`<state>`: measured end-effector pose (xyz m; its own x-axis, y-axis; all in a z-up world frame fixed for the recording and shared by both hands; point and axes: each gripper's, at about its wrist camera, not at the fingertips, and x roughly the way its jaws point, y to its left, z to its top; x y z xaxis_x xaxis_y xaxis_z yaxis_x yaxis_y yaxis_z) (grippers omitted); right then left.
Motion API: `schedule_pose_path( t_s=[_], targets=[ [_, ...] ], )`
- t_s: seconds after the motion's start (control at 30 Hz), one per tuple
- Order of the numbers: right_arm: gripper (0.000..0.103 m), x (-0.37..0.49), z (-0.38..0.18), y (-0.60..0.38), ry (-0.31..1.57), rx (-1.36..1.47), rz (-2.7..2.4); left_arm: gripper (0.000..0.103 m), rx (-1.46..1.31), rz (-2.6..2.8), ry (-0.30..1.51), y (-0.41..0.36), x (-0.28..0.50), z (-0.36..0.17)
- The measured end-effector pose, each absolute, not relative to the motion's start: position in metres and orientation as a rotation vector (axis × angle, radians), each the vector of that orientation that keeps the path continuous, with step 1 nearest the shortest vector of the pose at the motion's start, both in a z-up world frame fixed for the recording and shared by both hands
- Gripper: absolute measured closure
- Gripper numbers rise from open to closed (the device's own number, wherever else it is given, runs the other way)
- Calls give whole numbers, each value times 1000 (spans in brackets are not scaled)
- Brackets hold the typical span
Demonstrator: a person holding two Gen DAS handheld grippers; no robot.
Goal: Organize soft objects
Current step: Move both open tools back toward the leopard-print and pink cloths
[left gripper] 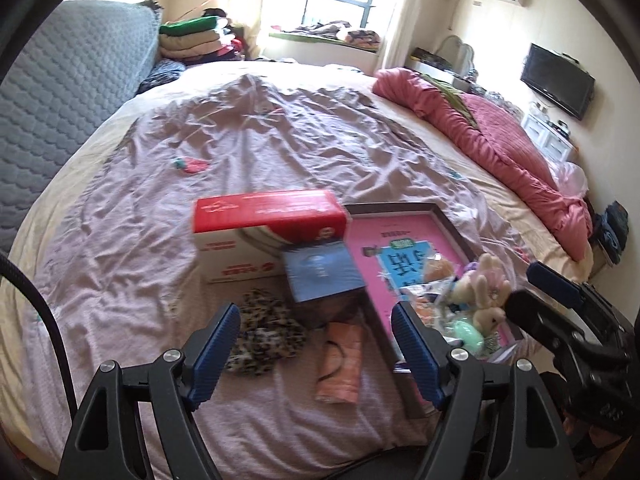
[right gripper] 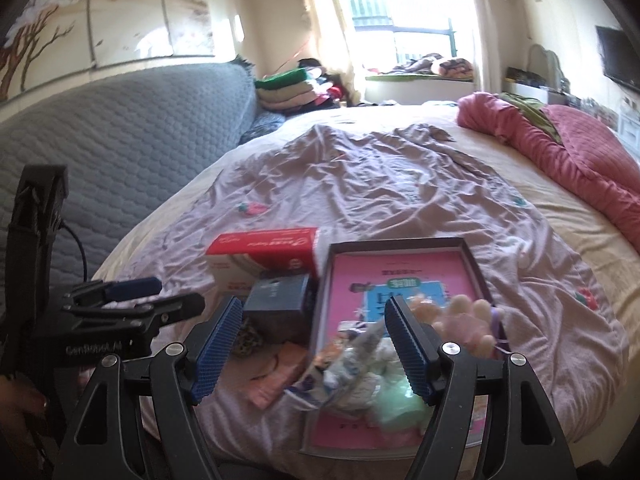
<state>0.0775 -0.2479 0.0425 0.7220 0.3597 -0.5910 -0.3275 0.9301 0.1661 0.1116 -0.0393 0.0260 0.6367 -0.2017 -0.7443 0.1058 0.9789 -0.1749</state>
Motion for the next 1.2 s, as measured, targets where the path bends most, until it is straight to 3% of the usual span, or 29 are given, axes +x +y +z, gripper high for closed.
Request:
schedule_pose_path(
  t_s=[0.3, 0.6, 1.2],
  targets=[
    [27, 76, 30, -202, 736, 11, 438, 26, -157, -102, 895, 7, 110, 7],
    [27, 85, -25, -152, 952, 38, 460, 26, -189, -66, 953, 38, 118, -26],
    [27, 132, -102, -122, 1127, 0, 223, 26, -220, -111, 1032, 47, 147, -72]
  ],
)
